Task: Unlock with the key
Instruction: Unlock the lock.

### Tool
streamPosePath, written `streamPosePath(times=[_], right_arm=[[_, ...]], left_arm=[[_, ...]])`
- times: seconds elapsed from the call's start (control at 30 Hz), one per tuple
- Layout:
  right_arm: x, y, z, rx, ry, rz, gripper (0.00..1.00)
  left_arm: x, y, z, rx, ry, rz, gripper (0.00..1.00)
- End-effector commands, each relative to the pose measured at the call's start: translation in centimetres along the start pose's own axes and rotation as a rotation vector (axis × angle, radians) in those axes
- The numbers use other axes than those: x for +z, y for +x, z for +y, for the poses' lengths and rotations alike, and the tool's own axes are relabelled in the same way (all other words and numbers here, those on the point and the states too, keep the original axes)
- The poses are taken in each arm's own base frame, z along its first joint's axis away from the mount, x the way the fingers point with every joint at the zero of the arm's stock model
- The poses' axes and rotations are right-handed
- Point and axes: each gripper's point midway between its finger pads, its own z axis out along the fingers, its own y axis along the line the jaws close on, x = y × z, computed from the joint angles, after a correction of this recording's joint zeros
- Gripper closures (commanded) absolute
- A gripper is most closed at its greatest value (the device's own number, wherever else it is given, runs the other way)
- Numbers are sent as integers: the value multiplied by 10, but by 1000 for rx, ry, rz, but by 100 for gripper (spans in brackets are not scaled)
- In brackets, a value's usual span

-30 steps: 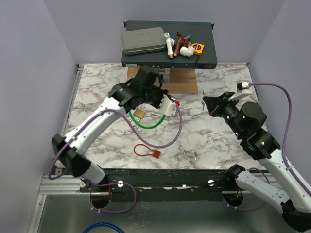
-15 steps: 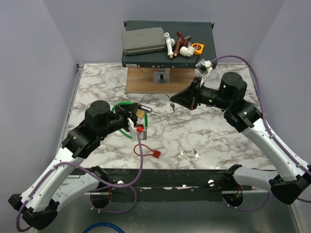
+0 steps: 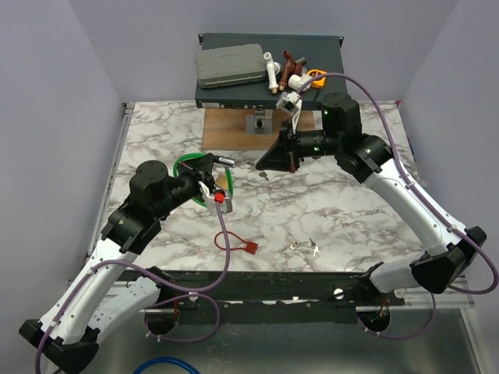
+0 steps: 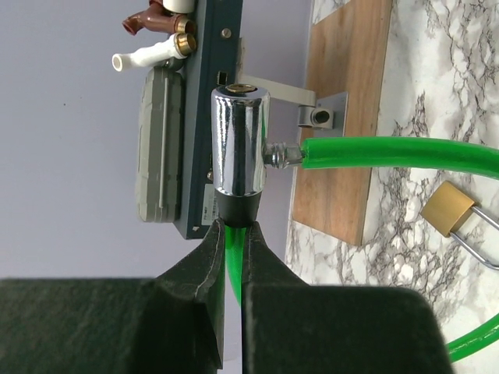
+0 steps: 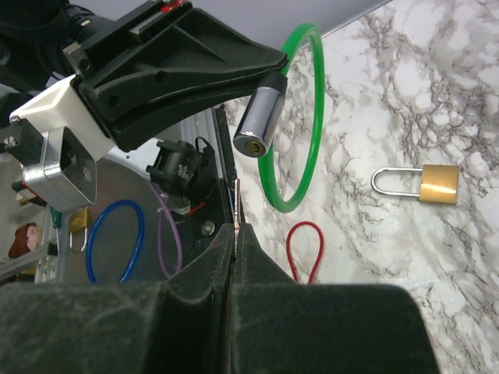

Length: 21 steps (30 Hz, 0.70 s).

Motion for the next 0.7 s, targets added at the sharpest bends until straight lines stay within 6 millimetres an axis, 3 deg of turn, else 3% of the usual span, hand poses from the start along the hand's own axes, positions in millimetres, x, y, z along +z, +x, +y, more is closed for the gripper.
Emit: streamPosePath(times=[0.0, 0.67], right_arm=[[4, 16, 11, -23, -56, 82, 99], [20, 26, -1, -22, -31, 97, 99]], left_arm=[[4, -14, 17, 65, -67, -78, 100], [13, -26, 5, 196, -38, -161, 100]])
